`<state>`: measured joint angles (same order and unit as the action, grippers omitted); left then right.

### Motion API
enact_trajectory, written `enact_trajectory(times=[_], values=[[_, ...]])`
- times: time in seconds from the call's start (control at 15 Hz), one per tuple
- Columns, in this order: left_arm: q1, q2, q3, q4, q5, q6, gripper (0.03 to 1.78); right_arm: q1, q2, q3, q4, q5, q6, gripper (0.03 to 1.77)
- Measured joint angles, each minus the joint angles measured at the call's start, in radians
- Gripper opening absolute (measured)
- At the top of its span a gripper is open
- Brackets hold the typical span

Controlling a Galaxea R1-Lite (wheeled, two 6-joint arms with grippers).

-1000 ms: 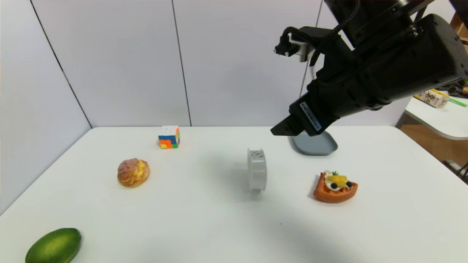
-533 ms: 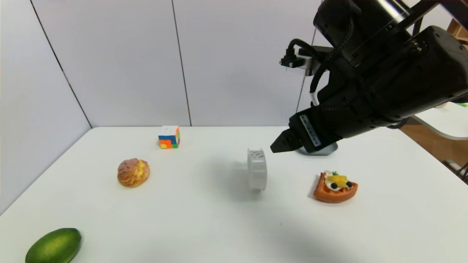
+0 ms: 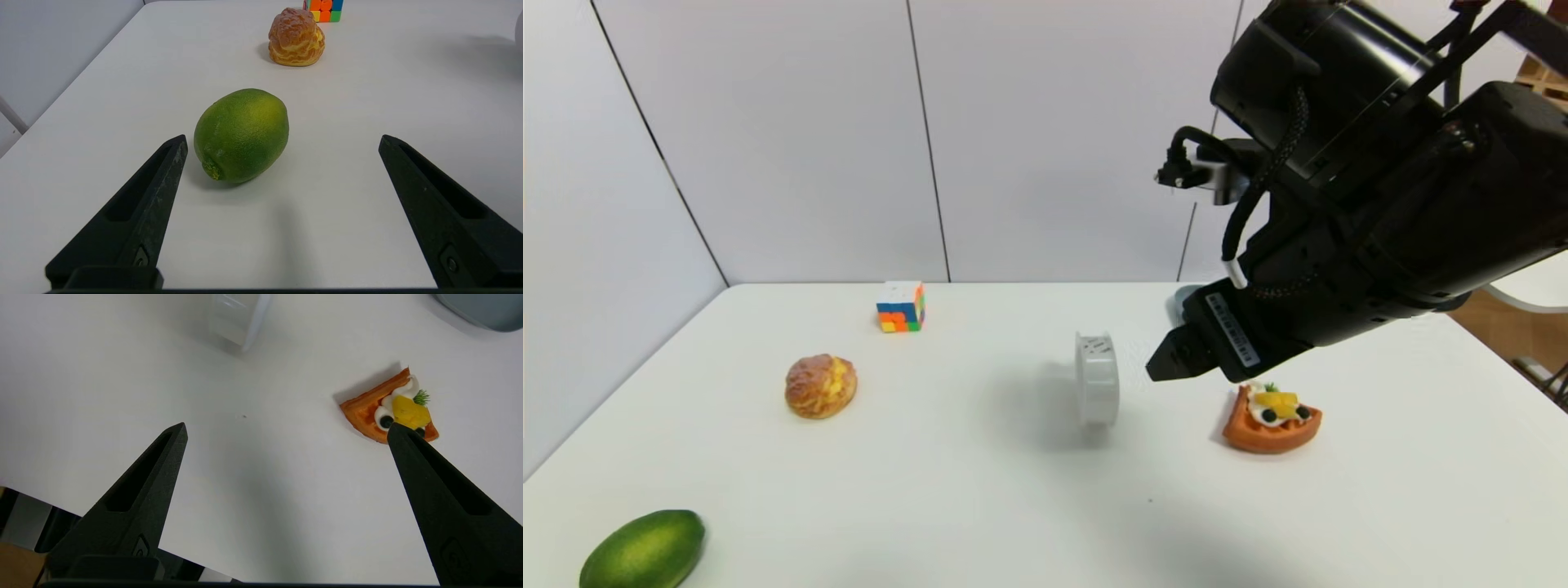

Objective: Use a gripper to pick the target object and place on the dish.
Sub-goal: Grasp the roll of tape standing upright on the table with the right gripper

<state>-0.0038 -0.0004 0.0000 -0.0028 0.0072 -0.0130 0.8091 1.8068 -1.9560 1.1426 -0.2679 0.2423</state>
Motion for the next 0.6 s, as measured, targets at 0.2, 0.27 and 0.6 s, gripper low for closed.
enact_trajectory(times=[0.2, 0.27, 0.6], values=[[0.0, 0.0, 0.0, 0.0, 0.0, 0.0, 1.69, 0.003, 0.035, -0.002, -0.052, 0.006, 0.051, 1.7], [0.0, 0.0, 0.0, 0.0, 0.0, 0.0, 1.69, 0.003, 0.051, -0.003, -0.088, 0.007, 0.058, 1.7], [0.0, 0.0, 0.0, 0.0, 0.0, 0.0, 1.69, 0.004, 0.13, -0.003, -0.313, 0.014, 0.054, 1.7]])
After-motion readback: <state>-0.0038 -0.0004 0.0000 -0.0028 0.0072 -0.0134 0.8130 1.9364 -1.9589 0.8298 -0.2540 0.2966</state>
